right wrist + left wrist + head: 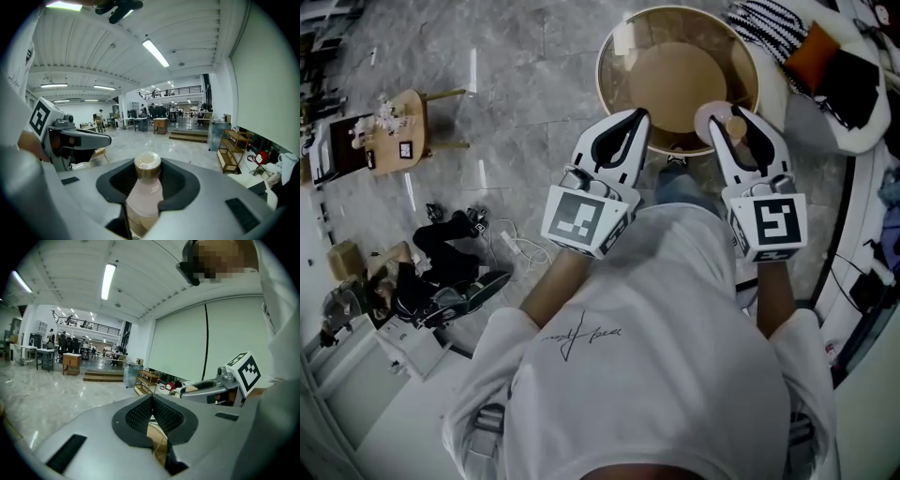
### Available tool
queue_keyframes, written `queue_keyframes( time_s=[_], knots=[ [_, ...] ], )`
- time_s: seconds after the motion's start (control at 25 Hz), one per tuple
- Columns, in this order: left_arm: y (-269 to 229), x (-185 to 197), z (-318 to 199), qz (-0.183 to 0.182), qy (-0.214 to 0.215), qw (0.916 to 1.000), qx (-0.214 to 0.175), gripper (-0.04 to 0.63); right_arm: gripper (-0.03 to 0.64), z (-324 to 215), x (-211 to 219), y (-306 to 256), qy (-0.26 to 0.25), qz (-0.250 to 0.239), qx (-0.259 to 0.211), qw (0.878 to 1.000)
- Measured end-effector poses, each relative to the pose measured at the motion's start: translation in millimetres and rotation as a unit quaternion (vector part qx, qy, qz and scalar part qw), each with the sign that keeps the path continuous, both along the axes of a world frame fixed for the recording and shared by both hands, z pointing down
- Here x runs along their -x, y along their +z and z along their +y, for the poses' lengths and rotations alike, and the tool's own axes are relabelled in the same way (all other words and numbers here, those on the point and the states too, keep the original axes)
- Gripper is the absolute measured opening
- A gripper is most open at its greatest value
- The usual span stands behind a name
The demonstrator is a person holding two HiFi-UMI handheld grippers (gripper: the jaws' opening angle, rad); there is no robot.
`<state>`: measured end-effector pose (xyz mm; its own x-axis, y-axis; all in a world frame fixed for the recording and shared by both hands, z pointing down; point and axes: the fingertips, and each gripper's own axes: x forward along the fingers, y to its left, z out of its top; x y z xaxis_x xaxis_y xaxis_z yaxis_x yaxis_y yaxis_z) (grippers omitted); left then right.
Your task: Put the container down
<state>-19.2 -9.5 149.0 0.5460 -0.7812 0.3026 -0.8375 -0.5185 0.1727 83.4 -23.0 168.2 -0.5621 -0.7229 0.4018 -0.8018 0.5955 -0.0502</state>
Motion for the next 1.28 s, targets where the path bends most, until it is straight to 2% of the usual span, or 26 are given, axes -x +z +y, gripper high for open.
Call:
queue_keyframes(
  time_s=[0.32,0.64,1.28],
  knots=[
    [9.0,-12.4,-26.6,0.012,-0.021,0.9997,0.007,0.018,0.140,-24.9,-9.2,20.0,-0.024,-0.002,0.020,1.000],
    [18.8,-11.5,-35.8,-0.006,-0.032,0.9994,0.013,0.018,0.140,-38.8,-6.4,41.2,-0.037,-0.009,0.038,0.999],
    [56.4,-19.8,-70.2,0.002,-0.057,0.9973,0.046,0.018,0.140,-72.2,-12.5,87.7,-0.048,0.001,0.062,0.997]
  ],
)
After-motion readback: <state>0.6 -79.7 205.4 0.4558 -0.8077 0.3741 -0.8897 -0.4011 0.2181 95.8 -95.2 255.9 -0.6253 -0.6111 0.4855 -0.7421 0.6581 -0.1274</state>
